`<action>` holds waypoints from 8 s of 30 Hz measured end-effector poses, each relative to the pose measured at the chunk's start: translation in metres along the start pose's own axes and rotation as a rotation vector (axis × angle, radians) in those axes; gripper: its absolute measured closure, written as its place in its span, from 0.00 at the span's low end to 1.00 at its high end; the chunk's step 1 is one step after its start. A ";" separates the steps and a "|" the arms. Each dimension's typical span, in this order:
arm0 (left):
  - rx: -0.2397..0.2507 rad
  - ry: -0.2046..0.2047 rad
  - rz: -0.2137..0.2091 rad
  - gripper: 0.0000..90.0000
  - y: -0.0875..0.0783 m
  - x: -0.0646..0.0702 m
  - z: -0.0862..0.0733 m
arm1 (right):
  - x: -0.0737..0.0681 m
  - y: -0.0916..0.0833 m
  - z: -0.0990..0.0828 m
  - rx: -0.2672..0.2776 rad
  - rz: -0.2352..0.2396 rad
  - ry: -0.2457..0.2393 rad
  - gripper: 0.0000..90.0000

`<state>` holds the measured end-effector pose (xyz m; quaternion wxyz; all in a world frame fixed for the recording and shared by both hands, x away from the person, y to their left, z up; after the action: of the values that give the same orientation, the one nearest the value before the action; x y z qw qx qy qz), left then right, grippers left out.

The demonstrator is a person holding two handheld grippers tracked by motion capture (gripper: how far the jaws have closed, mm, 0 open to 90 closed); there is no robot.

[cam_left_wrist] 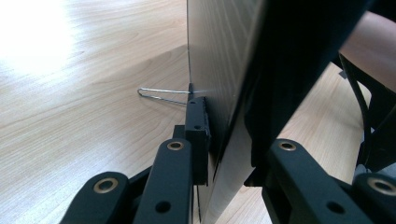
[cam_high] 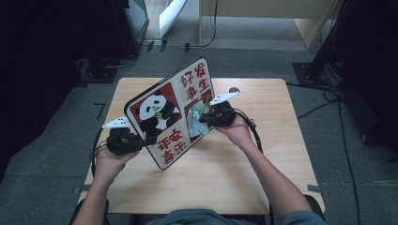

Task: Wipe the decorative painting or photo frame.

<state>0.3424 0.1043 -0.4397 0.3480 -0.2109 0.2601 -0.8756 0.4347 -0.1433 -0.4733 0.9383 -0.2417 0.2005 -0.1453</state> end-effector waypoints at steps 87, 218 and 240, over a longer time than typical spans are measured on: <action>0.008 -0.023 -0.005 0.88 0.001 -0.003 0.002 | -0.044 -0.046 0.105 0.035 0.005 -0.079 0.93; 0.011 -0.034 -0.024 0.86 0.001 0.001 0.000 | -0.023 0.010 0.011 0.002 0.010 0.038 0.93; 0.011 -0.033 -0.024 0.86 0.001 0.001 0.000 | -0.020 0.023 -0.022 -0.032 0.015 0.054 0.93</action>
<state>0.3422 0.1029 -0.4407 0.3429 -0.2264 0.2468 -0.8776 0.4113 -0.1256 -0.4963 0.9295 -0.2510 0.2299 -0.1417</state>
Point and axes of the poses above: each handheld gripper's, and its own axes: y roughly forward along the jaws, z roughly out of its top, x roughly to its right, the point moved 7 cm from there along y, roughly forward along the jaws, and after that the axes turned 12 degrees about z, right-handed, at the moved point
